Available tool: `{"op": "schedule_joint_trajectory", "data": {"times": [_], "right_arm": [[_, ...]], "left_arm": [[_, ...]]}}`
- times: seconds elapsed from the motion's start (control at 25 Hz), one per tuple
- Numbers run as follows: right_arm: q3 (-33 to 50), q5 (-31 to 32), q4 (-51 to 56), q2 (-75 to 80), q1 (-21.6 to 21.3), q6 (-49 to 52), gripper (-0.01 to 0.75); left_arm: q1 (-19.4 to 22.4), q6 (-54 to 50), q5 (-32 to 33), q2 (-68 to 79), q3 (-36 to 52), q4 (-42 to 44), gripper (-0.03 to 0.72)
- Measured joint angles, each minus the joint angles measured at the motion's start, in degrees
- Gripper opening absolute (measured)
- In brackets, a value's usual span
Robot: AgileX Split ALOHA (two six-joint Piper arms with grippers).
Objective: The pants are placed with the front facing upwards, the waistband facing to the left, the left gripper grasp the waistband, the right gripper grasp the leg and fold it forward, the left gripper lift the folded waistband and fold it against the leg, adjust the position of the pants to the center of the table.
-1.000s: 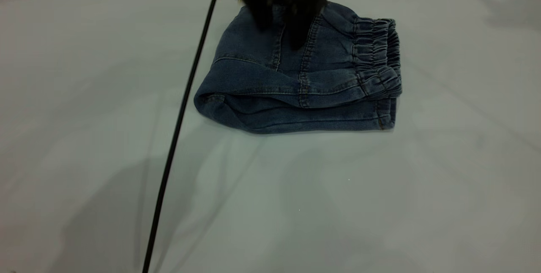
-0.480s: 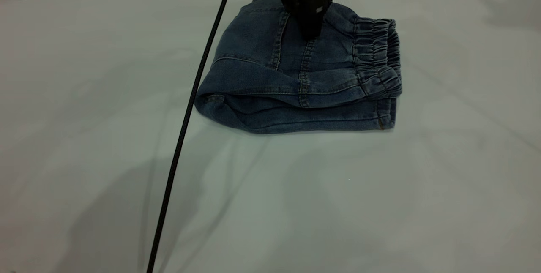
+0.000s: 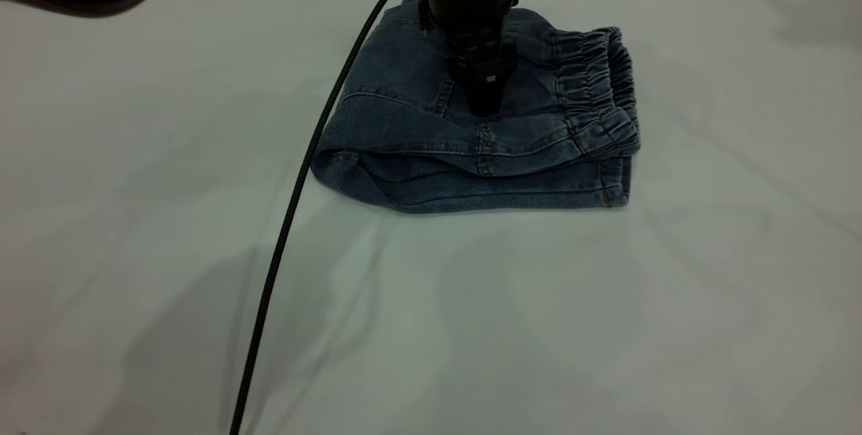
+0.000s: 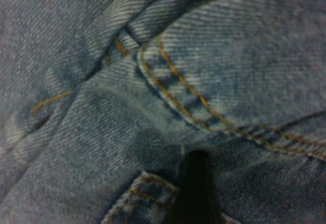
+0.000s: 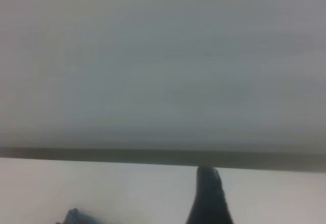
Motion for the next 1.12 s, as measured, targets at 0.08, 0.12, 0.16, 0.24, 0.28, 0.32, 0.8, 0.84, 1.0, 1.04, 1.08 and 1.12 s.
{"op": "schedule_joint_trajectory", "data": {"times": [0.08,0.12,0.16,0.24,0.28,0.32,0.8,0.84,1.0,1.04,1.08,1.12], "right_arm": [[0.00,0.00,0.00,0.00,0.00,-0.12,0.437],[0.00,0.00,0.00,0.00,0.00,-0.13,0.437],[0.00,0.00,0.00,0.00,0.00,-0.13,0.437],[0.00,0.00,0.00,0.00,0.00,-0.28,0.437],[0.00,0.00,0.00,0.00,0.00,-0.52,0.437],[0.00,0.00,0.00,0.00,0.00,-0.52,0.437],[0.00,0.00,0.00,0.00,-0.04,-0.58,0.437],[0.00,0.00,0.00,0.00,-0.04,-0.58,0.437],[0.00,0.00,0.00,0.00,-0.04,-0.58,0.437],[0.00,0.00,0.00,0.00,-0.04,-0.58,0.437],[0.00,0.00,0.00,0.00,-0.04,-0.58,0.437],[0.00,0.00,0.00,0.00,-0.04,-0.58,0.437]], "left_arm": [[0.00,-3.58,-0.16,0.27,-0.04,-0.23,0.540],[0.00,-5.84,-0.16,0.30,-0.04,-0.23,0.535],[0.00,-7.85,-0.16,0.36,-0.04,-0.28,0.527],[0.00,-13.24,-0.11,0.41,-0.04,-0.28,0.516],[0.00,-16.00,0.03,0.41,-0.04,-0.28,0.509],[0.00,-18.29,0.18,0.43,-0.04,-0.28,0.505],[0.00,-45.38,0.71,0.54,-0.04,0.09,0.486],[0.00,-46.83,0.71,0.54,-0.04,0.09,0.486],[0.00,-51.60,0.71,0.54,-0.04,-1.07,0.486],[0.05,-51.98,0.71,0.54,-0.04,-1.71,0.486],[0.05,-52.04,0.77,0.54,-0.04,-2.48,0.486],[0.05,-52.04,0.88,0.54,-0.04,-3.16,0.486]]}}
